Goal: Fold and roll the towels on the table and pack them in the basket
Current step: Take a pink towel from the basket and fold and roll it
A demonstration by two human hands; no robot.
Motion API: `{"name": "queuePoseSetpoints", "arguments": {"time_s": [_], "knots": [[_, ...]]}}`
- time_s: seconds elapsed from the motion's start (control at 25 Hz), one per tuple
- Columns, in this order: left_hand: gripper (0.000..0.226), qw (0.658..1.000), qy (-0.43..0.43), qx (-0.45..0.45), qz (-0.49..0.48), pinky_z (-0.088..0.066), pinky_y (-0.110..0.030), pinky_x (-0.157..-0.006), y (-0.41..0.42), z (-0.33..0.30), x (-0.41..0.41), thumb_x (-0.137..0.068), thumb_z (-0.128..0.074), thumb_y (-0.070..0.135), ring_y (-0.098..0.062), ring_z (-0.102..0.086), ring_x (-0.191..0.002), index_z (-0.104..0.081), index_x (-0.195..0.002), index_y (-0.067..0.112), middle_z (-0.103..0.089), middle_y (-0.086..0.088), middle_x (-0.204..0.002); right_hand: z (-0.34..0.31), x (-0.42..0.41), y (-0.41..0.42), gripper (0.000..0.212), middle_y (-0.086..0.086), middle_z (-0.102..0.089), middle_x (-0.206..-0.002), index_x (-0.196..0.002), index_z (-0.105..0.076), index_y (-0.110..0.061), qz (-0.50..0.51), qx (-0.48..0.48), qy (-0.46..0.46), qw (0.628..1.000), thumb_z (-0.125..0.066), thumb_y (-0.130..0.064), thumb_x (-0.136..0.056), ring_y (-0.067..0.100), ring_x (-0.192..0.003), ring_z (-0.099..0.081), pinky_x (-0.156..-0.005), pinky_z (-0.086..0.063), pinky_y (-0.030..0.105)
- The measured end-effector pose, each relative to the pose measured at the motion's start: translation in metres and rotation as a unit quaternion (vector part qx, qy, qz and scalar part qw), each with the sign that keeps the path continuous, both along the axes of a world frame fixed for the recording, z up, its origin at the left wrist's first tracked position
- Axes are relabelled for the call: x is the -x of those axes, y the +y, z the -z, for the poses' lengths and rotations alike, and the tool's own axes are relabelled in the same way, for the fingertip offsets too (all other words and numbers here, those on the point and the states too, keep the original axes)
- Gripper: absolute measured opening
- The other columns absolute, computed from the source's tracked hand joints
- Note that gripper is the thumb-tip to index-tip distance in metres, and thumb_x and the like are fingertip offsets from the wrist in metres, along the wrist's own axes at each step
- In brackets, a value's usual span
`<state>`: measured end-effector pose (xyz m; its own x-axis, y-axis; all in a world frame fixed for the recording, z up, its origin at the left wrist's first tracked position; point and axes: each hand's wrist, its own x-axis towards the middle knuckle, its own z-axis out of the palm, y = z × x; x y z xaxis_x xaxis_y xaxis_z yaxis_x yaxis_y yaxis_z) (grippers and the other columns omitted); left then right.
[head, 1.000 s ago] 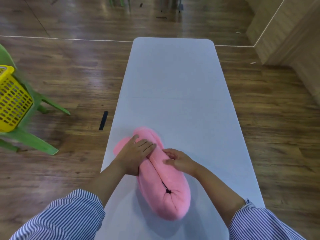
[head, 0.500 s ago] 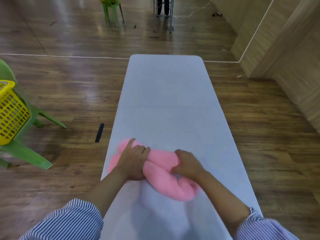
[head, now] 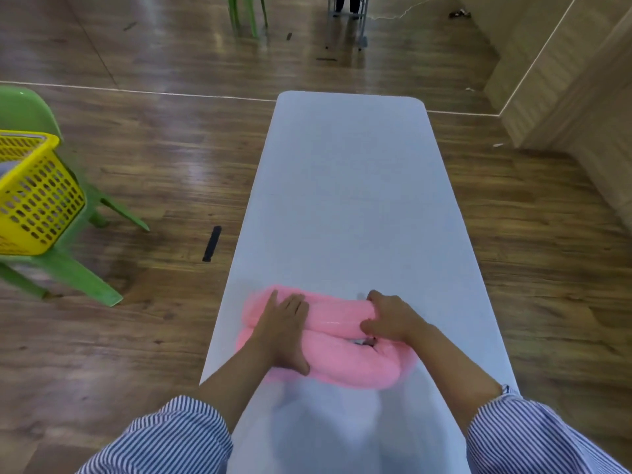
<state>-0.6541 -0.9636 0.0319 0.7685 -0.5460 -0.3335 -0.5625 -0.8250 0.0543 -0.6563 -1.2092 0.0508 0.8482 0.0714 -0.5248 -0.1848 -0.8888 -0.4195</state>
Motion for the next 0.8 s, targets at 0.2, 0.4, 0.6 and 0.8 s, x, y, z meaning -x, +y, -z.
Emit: {"name": "queuePoseSetpoints", "arguments": {"time_s": [0.2, 0.4, 0.6, 0.8], "knots": [[0.094, 0.999, 0.023, -0.032, -0.006, -0.022, -0.048, -0.111, -0.004, -0.019, -0.010, -0.056, -0.072, 0.055, -0.024, -0.053, -0.112, -0.034, -0.130, 0.010, -0.056, -0.004, -0.122, -0.005, -0.008, -0.003, 0.036, 0.007, -0.060, -0.085, -0.095, -0.042, -0.019, -0.028, -0.036, -0.013, 0.999, -0.065, -0.032, -0.069, 0.025, -0.077, -0.057, -0.057, -0.041, 0.030], [0.075, 0.997, -0.063, 0.010, -0.048, -0.038, -0.031, -0.073, -0.006, -0.025, -0.017, -0.061, -0.065, 0.048, -0.022, -0.057, -0.082, -0.039, -0.122, 0.013, -0.058, -0.001, -0.096, -0.020, -0.019, -0.007, 0.040, 0.003, -0.060, -0.091, -0.112, -0.049, -0.020, 0.006, -0.074, -0.050, 0.996, -0.065, -0.026, -0.076, 0.021, -0.082, -0.058, -0.062, -0.043, 0.025], [0.086, 0.996, -0.054, 0.003, -0.076, -0.039, -0.035, -0.083, -0.003, 0.004, -0.011, -0.058, -0.058, 0.056, -0.025, -0.057, -0.088, -0.039, -0.129, 0.012, -0.057, -0.003, -0.102, 0.004, 0.008, 0.003, 0.082, 0.009, -0.038, -0.141, -0.142, -0.031, -0.012, -0.134, 0.082, -0.187, 0.970, -0.029, -0.060, -0.076, 0.031, -0.121, -0.044, -0.088, -0.045, 0.042], [0.096, 0.996, -0.042, 0.012, -0.077, -0.038, -0.039, -0.091, -0.001, 0.006, -0.010, -0.054, -0.060, 0.059, -0.026, -0.055, -0.100, -0.038, -0.133, 0.010, -0.056, -0.004, -0.112, -0.001, 0.025, -0.004, 0.144, 0.009, -0.011, -0.153, -0.148, 0.009, -0.024, -0.189, 0.143, -0.116, 0.965, -0.054, -0.090, -0.035, 0.029, -0.138, -0.019, -0.102, -0.034, 0.049]]}}
